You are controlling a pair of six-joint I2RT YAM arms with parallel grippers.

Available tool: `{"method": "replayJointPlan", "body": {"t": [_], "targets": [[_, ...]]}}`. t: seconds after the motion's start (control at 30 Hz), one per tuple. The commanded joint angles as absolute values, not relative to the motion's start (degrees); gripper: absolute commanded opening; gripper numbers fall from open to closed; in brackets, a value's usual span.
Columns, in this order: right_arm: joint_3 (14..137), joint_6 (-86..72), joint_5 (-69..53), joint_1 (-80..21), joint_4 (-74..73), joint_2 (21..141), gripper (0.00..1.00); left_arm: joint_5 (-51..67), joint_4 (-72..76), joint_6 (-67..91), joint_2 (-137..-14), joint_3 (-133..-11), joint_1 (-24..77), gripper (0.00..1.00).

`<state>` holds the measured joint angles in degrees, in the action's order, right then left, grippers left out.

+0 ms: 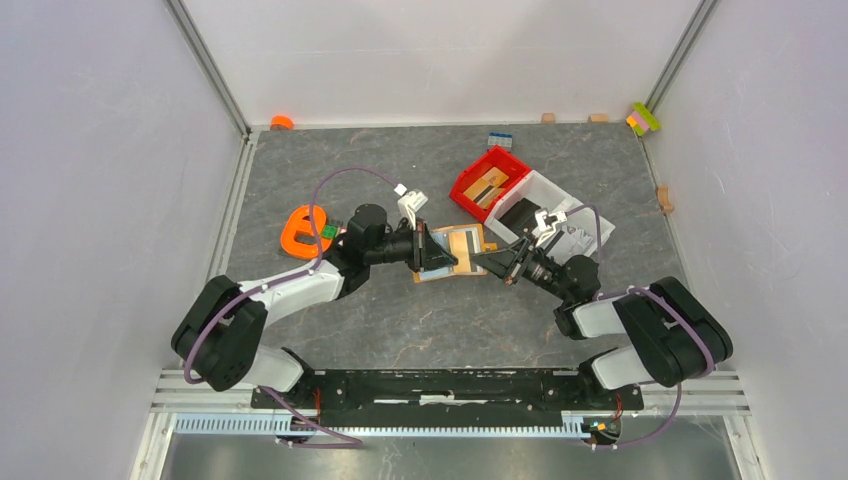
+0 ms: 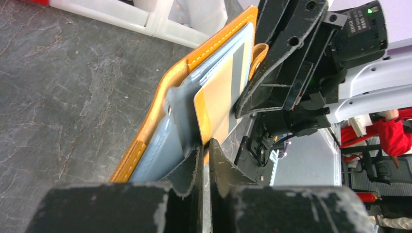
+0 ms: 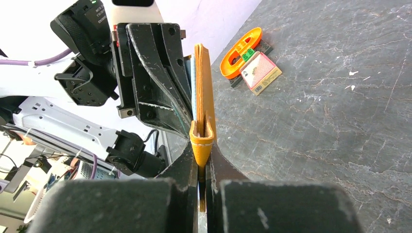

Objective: Take the credit cards out of the card holder
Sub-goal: Remove the credit card from the card holder.

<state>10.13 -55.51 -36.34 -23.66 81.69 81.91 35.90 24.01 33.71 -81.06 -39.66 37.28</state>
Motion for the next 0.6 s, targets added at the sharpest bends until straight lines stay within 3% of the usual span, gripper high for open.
{"method": "replayJointPlan", "body": {"t": [0.0, 0.13, 0.23, 0.33, 0.47, 0.57], "targets": [[10.91, -57.32, -39.47, -24.24, 88.86, 82.63, 0.03, 40.46, 32.56, 37.44, -80.09, -39.08, 37.67, 0.04], [9.84, -57.22, -38.61, -22.92, 88.86, 82.14, 0.24, 35.32, 27.00, 35.82, -79.10, -39.14, 36.66, 0.02], [9.02, -56.89, -37.59, -21.67, 88.24, 81.53, 0.28, 34.30, 25.78, 36.07, -79.40, -39.02, 35.80, 0.02], [8.45, -56.17, -36.81, -20.50, 86.46, 80.91, 0.24, 35.06, 25.75, 36.47, -80.23, -39.45, 35.63, 0.02], [7.78, -56.41, -36.30, -19.36, 86.29, 80.66, 0.04, 34.89, 25.52, 36.81, -80.38, -39.22, 35.03, 0.02], [7.47, -56.68, -36.17, -18.92, 86.26, 80.56, 0.00, 34.64, 25.41, 36.96, -80.32, -39.11, 34.86, 0.02]]}}
